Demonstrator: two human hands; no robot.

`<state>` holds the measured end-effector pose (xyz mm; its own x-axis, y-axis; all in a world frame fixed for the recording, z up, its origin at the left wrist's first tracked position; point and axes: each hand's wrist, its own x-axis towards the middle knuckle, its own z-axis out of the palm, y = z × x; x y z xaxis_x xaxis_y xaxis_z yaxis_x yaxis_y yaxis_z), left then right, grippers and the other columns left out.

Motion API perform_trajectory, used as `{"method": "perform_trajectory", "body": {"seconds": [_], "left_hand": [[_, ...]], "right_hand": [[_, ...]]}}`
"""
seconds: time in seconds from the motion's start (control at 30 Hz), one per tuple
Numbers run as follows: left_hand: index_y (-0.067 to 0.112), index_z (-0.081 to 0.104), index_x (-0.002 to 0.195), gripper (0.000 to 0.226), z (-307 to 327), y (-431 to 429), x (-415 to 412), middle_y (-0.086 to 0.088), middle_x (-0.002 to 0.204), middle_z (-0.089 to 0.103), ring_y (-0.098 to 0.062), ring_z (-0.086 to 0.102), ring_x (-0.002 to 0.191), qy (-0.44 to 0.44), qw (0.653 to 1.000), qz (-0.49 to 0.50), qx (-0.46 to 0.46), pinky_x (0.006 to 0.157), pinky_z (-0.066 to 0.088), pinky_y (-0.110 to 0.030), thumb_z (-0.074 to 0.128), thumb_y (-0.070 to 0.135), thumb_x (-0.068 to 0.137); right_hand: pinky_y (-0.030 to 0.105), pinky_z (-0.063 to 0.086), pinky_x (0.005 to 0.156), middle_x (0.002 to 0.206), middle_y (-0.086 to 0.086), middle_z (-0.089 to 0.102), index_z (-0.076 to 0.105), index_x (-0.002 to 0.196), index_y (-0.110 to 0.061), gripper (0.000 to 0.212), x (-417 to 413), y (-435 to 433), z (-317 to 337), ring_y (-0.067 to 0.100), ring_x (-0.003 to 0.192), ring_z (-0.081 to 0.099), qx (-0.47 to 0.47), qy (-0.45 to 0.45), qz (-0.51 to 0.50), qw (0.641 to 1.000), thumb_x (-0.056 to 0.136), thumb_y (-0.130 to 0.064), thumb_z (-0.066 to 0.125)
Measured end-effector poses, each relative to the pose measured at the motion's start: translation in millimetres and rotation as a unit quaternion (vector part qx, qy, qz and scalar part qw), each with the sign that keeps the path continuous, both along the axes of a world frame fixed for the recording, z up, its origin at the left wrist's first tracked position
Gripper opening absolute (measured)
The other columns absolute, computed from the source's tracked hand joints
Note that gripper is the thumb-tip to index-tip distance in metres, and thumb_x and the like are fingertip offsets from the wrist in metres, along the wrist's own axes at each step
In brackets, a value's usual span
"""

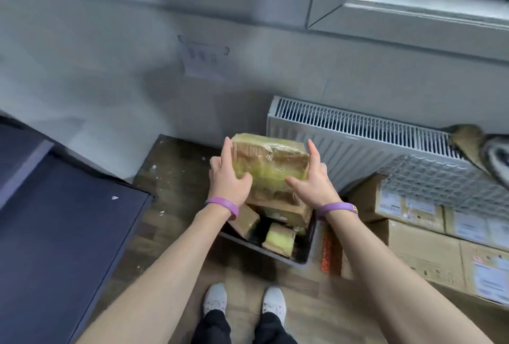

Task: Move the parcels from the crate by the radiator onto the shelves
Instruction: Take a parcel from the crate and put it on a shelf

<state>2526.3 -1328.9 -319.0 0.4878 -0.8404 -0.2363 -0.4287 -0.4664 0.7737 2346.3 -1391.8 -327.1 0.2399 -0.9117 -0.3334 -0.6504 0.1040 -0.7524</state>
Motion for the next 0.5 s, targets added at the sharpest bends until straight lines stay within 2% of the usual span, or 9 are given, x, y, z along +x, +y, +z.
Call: {"method": "perform_trajectory", "body": {"seconds": [0.1, 0.23, 0.33, 0.4, 0.43, 0.5], "left_hand": [[0.037, 0.007, 0.15, 0.085, 42.9, 8.2, 5.8, -0.003, 0.128, 0.032, -0.029, 0.044, 0.12, -0.028, 0.999, 0.02, -0.031, 0.106, 0.037, -0.042, 0.06, 0.02, 0.085], [0.04, 0.029, 0.137, 0.066, 79.9, 31.1, 19.4, -0.004, 0.126, 0.037, -0.031, 0.044, 0.117, -0.005, 0.994, 0.053, -0.091, 0.1, 0.044, -0.048, 0.061, 0.018, 0.084], [0.041, 0.034, 0.114, 0.046, 97.1, 47.5, 34.4, -0.004, 0.118, 0.042, -0.026, 0.049, 0.105, -0.001, 0.988, 0.062, -0.141, 0.083, 0.049, -0.039, 0.063, 0.02, 0.084], [0.038, 0.031, 0.104, 0.039, 105.8, 53.9, 43.8, 0.0, 0.11, 0.045, -0.019, 0.051, 0.095, 0.007, 0.984, 0.064, -0.165, 0.068, 0.045, -0.027, 0.063, 0.025, 0.086], [0.034, 0.029, 0.102, 0.037, 109.0, 55.7, 47.6, 0.003, 0.104, 0.046, -0.016, 0.052, 0.088, 0.009, 0.984, 0.065, -0.168, 0.063, 0.042, -0.024, 0.062, 0.029, 0.087], [0.027, 0.026, 0.096, 0.036, 113.5, 58.7, 53.8, 0.004, 0.088, 0.043, -0.015, 0.049, 0.072, -0.002, 0.984, 0.069, -0.162, 0.057, 0.041, -0.025, 0.059, 0.037, 0.089]], "right_hand": [[0.027, 0.035, 0.085, 0.124, 0.007, 0.036, 0.018, 0.142, -0.046, 0.073, 9.6, 2.2, 43.8, 0.009, 0.076, 0.049, -0.037, -0.023, 0.026, 0.999, 0.085, -0.041, 0.063], [0.026, 0.034, 0.09, 0.117, 0.003, 0.036, 0.03, 0.135, -0.04, 0.059, 24.9, 18.9, 73.3, 0.014, 0.086, 0.048, -0.06, -0.07, 0.03, 0.995, 0.086, -0.047, 0.062], [0.027, 0.035, 0.09, 0.118, 0.003, 0.043, 0.04, 0.123, -0.035, 0.04, 39.4, 29.7, 82.9, 0.004, 0.09, 0.05, -0.067, -0.124, 0.017, 0.99, 0.09, -0.047, 0.058], [0.03, 0.04, 0.089, 0.117, 0.002, 0.051, 0.045, 0.112, -0.029, 0.028, 49.7, 33.7, 87.9, 0.009, 0.098, 0.054, -0.061, -0.162, 0.007, 0.985, 0.093, -0.047, 0.054], [0.031, 0.043, 0.085, 0.111, 0.0, 0.055, 0.046, 0.106, -0.025, 0.025, 54.7, 34.7, 90.7, 0.013, 0.097, 0.055, -0.058, -0.172, 0.002, 0.983, 0.094, -0.047, 0.051], [0.027, 0.04, 0.069, 0.089, -0.003, 0.054, 0.046, 0.087, -0.02, 0.028, 63.7, 34.8, 96.5, 0.013, 0.08, 0.051, -0.07, -0.176, -0.007, 0.982, 0.095, -0.046, 0.049]]}}
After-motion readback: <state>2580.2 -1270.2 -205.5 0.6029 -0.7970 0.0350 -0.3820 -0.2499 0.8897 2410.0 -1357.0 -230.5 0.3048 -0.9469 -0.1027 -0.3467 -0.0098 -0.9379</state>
